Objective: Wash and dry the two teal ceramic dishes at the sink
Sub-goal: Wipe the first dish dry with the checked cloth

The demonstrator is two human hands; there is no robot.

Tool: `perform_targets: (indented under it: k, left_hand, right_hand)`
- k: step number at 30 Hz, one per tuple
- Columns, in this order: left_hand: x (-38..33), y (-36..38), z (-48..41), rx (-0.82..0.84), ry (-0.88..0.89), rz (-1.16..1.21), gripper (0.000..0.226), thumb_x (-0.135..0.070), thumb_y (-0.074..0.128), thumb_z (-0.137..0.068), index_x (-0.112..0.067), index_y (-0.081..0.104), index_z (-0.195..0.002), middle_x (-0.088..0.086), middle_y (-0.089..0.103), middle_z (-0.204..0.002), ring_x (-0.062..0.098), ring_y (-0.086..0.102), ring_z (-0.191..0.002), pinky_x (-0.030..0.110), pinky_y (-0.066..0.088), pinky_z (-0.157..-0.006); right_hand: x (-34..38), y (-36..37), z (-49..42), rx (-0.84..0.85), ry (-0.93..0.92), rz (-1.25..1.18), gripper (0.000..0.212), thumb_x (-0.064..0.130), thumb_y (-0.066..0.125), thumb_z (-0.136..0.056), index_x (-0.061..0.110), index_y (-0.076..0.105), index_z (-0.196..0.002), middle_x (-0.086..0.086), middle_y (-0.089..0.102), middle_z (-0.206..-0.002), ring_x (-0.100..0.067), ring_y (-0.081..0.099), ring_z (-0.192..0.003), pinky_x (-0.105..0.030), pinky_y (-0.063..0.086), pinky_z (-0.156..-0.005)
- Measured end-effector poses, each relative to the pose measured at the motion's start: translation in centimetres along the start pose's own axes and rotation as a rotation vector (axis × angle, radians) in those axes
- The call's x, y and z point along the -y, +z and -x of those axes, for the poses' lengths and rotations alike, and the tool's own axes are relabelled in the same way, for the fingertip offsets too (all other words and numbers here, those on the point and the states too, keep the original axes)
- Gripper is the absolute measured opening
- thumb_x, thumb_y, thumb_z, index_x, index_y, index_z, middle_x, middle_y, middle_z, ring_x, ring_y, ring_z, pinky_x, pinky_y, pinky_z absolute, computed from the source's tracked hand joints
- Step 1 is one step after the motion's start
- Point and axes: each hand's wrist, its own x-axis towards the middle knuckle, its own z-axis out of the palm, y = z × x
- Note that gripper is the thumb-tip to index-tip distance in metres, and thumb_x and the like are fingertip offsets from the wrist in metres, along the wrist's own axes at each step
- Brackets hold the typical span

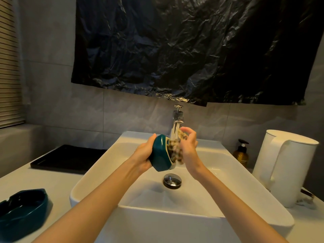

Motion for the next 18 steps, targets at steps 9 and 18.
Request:
perform_targets:
  k: [9,18]
  left_hand:
    - [-0.2,-0.7,0.1,0.016,-0.03,0.021,0.033,-0.046,0.043,-0.095,-0.017,0.056,-0.104,0.016,0.062,-0.11,0.026,0.059,-0.102,0.041,0.05,-0.088]
    - [-0.3,-0.2,0.7,0.084,-0.03,-0.003,0.024,-0.037,0.047,-0.096,-0.015,0.055,-0.101,0.016,0.061,-0.105,0.024,0.059,-0.095,0.035,0.052,-0.078]
  right_hand:
    - [-1.0,-1.3,0.7,0.303,0.208,-0.155,0.037,0.01,0.062,-0.09,0.015,0.036,-0.116,0.013,0.054,-0.103,-0.004,0.059,-0.096,-0.016,0.053,-0.071]
    - [-1.6,-0.8,0.1,0.081,0.266,-0.157,0.02,0.016,0.07,-0.084,0.03,0.063,-0.098,0.006,0.064,-0.102,-0.011,0.059,-0.099,-0.019,0.051,-0.076]
